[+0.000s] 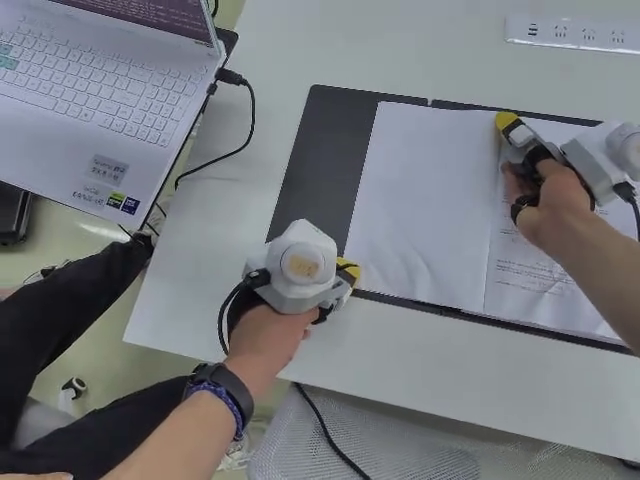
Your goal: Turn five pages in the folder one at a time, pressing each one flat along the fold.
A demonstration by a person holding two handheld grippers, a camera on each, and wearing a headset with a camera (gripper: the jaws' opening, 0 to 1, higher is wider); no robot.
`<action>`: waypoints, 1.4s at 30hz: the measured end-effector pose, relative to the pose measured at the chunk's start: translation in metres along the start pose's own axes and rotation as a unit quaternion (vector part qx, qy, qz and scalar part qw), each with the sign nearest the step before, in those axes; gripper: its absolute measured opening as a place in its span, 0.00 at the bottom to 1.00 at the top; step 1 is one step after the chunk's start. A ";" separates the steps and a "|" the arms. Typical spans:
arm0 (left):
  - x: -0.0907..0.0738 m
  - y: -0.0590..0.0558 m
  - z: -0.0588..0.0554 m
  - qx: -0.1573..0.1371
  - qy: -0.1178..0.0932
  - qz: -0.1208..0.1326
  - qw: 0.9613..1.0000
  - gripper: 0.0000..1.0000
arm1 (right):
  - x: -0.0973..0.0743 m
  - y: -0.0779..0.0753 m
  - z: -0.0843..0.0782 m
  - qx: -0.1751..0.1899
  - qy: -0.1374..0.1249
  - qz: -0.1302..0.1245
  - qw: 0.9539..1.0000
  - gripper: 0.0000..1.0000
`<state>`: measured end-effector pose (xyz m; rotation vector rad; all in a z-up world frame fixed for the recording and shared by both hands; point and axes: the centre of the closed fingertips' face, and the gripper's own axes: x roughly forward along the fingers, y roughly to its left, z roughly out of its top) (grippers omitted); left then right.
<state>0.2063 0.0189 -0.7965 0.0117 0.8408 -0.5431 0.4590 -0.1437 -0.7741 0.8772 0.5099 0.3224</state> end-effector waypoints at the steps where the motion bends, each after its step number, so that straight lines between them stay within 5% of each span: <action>1: 0.000 0.000 0.000 0.000 0.001 0.001 1.000 0.00 | 0.000 -0.001 0.000 -0.003 0.000 0.003 1.000 0.00; 13: -0.001 -0.001 -0.001 -0.006 -0.003 0.009 1.000 0.00 | -0.028 0.007 -0.029 -0.026 0.032 0.034 0.999 0.00; 24: -0.003 -0.003 -0.001 -0.006 -0.001 0.015 1.000 0.00 | -0.074 0.034 -0.058 -0.054 0.050 0.048 0.996 0.00; 42: -0.006 -0.005 0.000 0.004 -0.004 0.015 1.000 0.00 | -0.129 0.037 -0.095 -0.095 0.093 0.071 0.989 0.00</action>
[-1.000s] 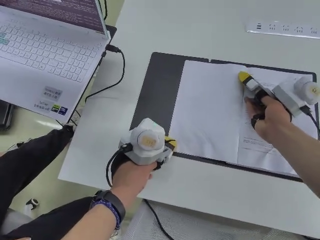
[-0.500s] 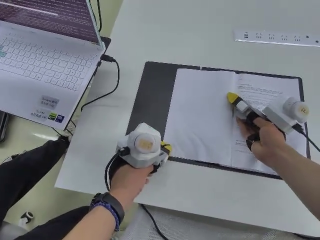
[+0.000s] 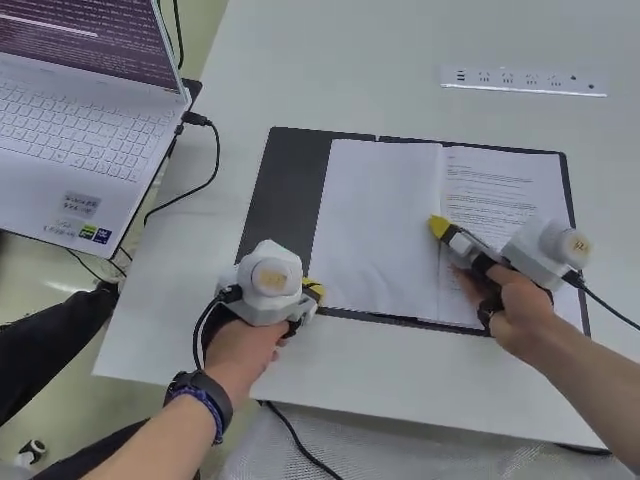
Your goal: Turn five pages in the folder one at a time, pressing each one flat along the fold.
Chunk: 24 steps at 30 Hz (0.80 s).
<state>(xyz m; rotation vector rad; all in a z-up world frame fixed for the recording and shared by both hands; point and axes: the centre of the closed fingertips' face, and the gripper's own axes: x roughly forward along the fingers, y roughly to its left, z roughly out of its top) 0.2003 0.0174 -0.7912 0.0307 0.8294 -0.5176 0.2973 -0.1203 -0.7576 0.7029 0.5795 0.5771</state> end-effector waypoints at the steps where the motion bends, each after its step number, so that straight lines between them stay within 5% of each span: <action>1: 0.000 0.000 0.000 0.001 0.000 0.000 1.000 0.00 | -0.002 0.001 -0.003 0.000 0.004 0.002 1.000 0.00; 24: -0.001 -0.001 -0.001 0.002 -0.004 -0.001 1.000 0.00 | -0.041 0.009 -0.049 -0.041 0.052 0.028 0.997 0.00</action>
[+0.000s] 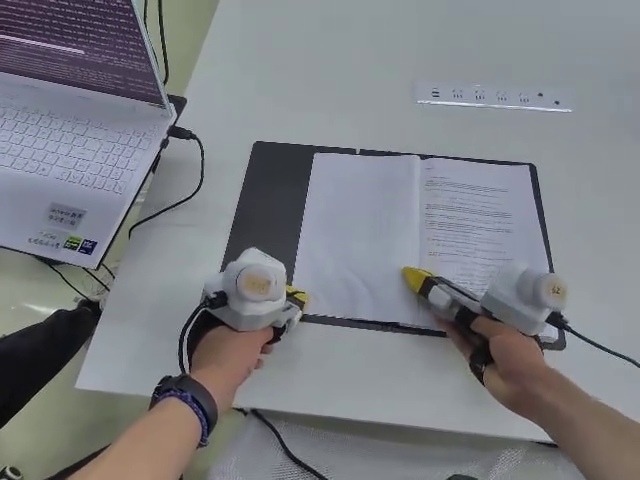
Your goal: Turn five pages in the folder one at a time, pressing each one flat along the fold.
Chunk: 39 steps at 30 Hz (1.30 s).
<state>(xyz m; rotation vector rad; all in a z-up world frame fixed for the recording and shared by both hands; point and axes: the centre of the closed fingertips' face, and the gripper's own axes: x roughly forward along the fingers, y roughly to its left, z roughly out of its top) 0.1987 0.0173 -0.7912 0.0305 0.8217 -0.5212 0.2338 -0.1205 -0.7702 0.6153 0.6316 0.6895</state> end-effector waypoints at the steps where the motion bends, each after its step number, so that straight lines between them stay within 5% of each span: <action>1: 0.000 0.000 0.000 0.000 0.000 0.000 1.000 0.00 | -0.001 0.001 -0.002 0.000 0.001 0.001 1.000 0.00; 8: 0.000 0.000 0.000 0.000 0.000 -0.001 1.000 0.00 | -0.009 0.004 -0.018 -0.036 0.028 0.002 0.999 0.00; 21: 0.001 0.000 0.000 -0.004 0.001 0.001 1.000 0.00 | -0.017 0.010 -0.034 -0.048 0.044 0.006 0.998 0.00; 39: 0.001 -0.002 0.000 0.010 0.027 0.007 1.000 0.00 | -0.020 0.011 -0.039 -0.037 0.066 -0.001 0.997 0.00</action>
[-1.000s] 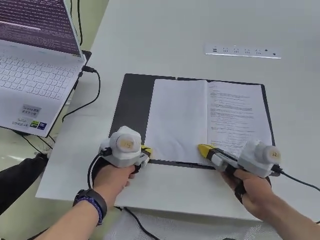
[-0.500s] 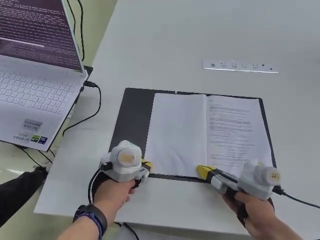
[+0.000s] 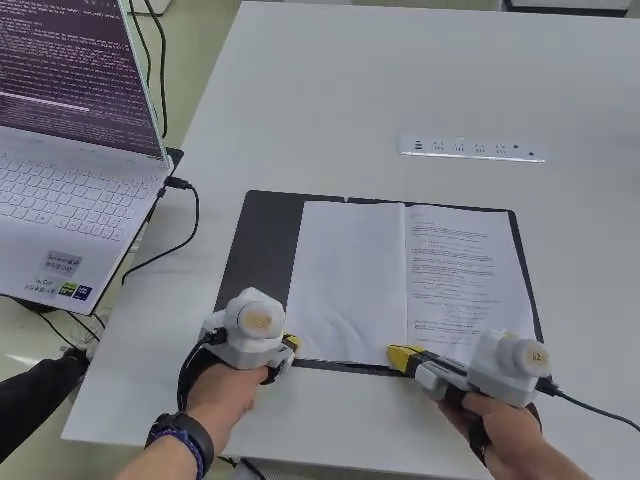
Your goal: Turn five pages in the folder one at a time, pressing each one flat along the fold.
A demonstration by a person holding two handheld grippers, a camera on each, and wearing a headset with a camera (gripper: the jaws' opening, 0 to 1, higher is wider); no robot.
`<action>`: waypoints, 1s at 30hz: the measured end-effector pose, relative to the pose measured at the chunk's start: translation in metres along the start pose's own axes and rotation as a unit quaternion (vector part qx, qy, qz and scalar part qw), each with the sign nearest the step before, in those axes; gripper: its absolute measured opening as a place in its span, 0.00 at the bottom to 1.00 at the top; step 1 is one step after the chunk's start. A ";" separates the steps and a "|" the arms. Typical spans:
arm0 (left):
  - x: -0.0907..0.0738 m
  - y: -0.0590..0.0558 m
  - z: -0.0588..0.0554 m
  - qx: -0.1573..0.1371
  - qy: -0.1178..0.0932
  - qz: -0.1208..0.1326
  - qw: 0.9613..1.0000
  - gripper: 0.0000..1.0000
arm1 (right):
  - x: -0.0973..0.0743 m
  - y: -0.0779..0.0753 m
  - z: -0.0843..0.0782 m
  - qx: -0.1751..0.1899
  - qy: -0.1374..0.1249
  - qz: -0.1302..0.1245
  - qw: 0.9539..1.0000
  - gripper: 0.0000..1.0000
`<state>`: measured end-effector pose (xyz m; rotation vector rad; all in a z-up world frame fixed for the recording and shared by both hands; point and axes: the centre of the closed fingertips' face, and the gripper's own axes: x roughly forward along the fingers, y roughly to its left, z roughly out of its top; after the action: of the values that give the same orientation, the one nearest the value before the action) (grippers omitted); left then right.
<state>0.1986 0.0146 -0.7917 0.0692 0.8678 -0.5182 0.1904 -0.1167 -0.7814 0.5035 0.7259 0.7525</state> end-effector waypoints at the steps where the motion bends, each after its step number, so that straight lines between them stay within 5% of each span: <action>1: 0.000 -0.001 0.000 0.000 0.002 -0.002 1.000 0.00 | 0.000 0.000 0.000 0.002 0.002 0.000 1.000 0.00; 5: 0.001 -0.003 0.000 0.006 0.013 -0.005 1.000 0.03 | -0.001 0.005 0.001 0.006 0.011 0.006 1.000 0.01; 9: -0.001 -0.013 0.001 -0.014 0.027 -0.025 0.999 0.14 | -0.005 0.012 0.005 0.013 0.010 0.022 1.000 0.14; 14: -0.003 -0.020 0.001 -0.033 0.025 -0.037 0.998 0.23 | -0.014 0.015 0.007 0.006 0.014 0.025 1.000 0.20; 19: -0.008 -0.031 0.009 -0.021 0.021 -0.050 0.998 0.31 | -0.023 0.011 0.011 -0.006 0.014 0.019 1.000 0.24; 30: -0.021 -0.034 0.023 -0.010 0.002 -0.043 0.999 0.37 | -0.045 0.008 0.022 -0.046 0.017 0.013 0.999 0.32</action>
<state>0.1883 -0.0132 -0.7560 0.0151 0.8819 -0.5906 0.1806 -0.1492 -0.7438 0.4182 0.7137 0.8171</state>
